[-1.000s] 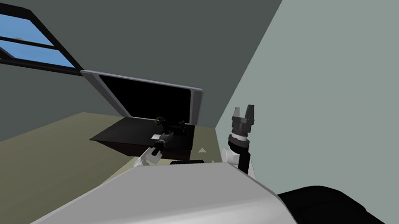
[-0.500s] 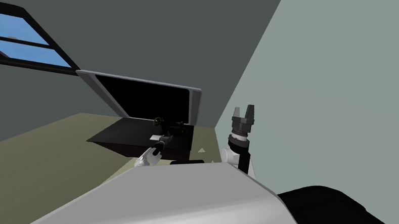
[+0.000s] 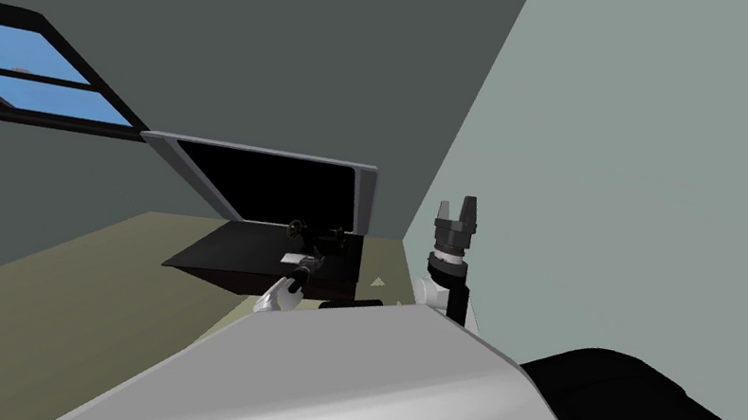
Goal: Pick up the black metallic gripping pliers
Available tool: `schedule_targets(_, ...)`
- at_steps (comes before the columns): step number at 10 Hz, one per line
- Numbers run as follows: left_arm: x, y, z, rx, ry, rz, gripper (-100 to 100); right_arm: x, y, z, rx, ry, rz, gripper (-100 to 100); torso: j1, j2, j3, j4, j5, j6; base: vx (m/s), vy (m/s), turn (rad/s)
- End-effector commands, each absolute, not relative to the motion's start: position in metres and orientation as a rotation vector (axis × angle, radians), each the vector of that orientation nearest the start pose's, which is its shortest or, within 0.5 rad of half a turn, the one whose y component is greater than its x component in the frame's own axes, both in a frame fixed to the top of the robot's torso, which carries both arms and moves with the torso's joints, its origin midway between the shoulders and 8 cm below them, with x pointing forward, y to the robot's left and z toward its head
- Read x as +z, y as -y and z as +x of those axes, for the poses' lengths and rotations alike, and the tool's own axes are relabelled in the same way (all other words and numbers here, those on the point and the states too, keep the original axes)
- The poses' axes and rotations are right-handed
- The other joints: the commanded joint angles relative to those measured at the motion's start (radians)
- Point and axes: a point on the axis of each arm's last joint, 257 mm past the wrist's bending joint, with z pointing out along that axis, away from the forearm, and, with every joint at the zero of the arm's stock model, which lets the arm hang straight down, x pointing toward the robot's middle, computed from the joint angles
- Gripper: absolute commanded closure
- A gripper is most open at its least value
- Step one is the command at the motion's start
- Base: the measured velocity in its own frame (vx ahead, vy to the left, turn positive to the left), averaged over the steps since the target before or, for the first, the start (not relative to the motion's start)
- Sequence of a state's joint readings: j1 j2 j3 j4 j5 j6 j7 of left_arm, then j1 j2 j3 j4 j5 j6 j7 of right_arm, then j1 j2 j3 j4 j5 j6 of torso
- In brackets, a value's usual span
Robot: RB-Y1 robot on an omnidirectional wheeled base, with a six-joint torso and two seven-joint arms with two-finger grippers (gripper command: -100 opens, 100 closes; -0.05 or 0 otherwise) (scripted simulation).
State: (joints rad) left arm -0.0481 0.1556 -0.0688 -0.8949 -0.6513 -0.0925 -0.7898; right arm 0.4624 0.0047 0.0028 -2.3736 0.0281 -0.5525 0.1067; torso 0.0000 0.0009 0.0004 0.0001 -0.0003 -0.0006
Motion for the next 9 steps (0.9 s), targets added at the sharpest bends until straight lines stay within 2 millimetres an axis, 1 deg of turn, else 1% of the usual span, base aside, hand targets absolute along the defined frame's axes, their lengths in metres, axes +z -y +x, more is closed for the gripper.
schedule_targets(1, -0.514, -0.256, 0.440, -0.023, -2.164, 0.064, -100, 0.085, 0.264, 0.315, 1.235, -0.517, 0.465, 0, 0.000, 0.000, 0.000, 0.000, 0.000, 0.000, 0.000, 0.010, -0.001)
schedule_targets(3, -0.515, -0.255, 0.440, -0.020, -2.167, 0.077, -100, 0.085, 0.264, 0.315, 1.235, -0.517, 0.465, 0, 0.001, 0.000, 0.000, 0.000, 0.000, 0.000, 0.001, 0.007, -0.018)
schedule_targets(4, -0.526, -0.238, 0.425, -0.029, -2.202, 0.090, -100, 0.085, 0.264, 0.315, 1.235, -0.517, 0.465, 0, 0.001, 0.000, 0.000, 0.000, 0.000, 0.000, 0.000, 0.000, 0.000)
schedule_targets(6, -0.527, -0.238, 0.424, -0.040, -2.205, 0.071, -100, 0.085, 0.264, 0.315, 1.235, -0.517, 0.465, 0, 0.000, 0.000, 0.000, 0.000, 0.000, 0.000, 0.000, 0.002, -0.007)
schedule_targets(9, -0.527, -0.237, 0.424, -0.025, -2.205, 0.103, -100, 0.085, 0.264, 0.315, 1.235, -0.517, 0.465, 0, 0.000, 0.000, 0.000, 0.000, 0.000, 0.000, -0.001, -0.002, 0.019)
